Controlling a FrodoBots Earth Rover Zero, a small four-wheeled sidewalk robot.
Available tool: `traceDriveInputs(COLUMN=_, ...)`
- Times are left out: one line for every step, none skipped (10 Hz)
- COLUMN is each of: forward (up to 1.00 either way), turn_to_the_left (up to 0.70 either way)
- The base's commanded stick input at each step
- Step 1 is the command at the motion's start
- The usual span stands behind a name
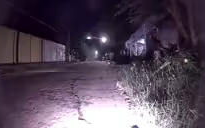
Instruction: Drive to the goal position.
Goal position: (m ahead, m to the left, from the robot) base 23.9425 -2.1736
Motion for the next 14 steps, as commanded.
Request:
traceDriveInputs(forward=0.67, turn_to_the_left=0.0)
traceDriveInputs(forward=0.7, turn_to_the_left=0.0)
traceDriveInputs(forward=0.7, turn_to_the_left=0.0)
traceDriveInputs(forward=0.7, turn_to_the_left=0.0)
traceDriveInputs(forward=0.7, turn_to_the_left=0.0)
traceDriveInputs(forward=0.49, turn_to_the_left=0.0)
traceDriveInputs(forward=0.7, turn_to_the_left=0.0)
traceDriveInputs(forward=0.7, turn_to_the_left=0.0)
traceDriveInputs(forward=0.7, turn_to_the_left=0.0)
traceDriveInputs(forward=0.7, turn_to_the_left=0.0)
traceDriveInputs(forward=0.7, turn_to_the_left=0.0)
traceDriveInputs(forward=0.7, turn_to_the_left=0.0)
traceDriveInputs(forward=0.7, turn_to_the_left=0.0)
traceDriveInputs(forward=0.7, turn_to_the_left=0.0)
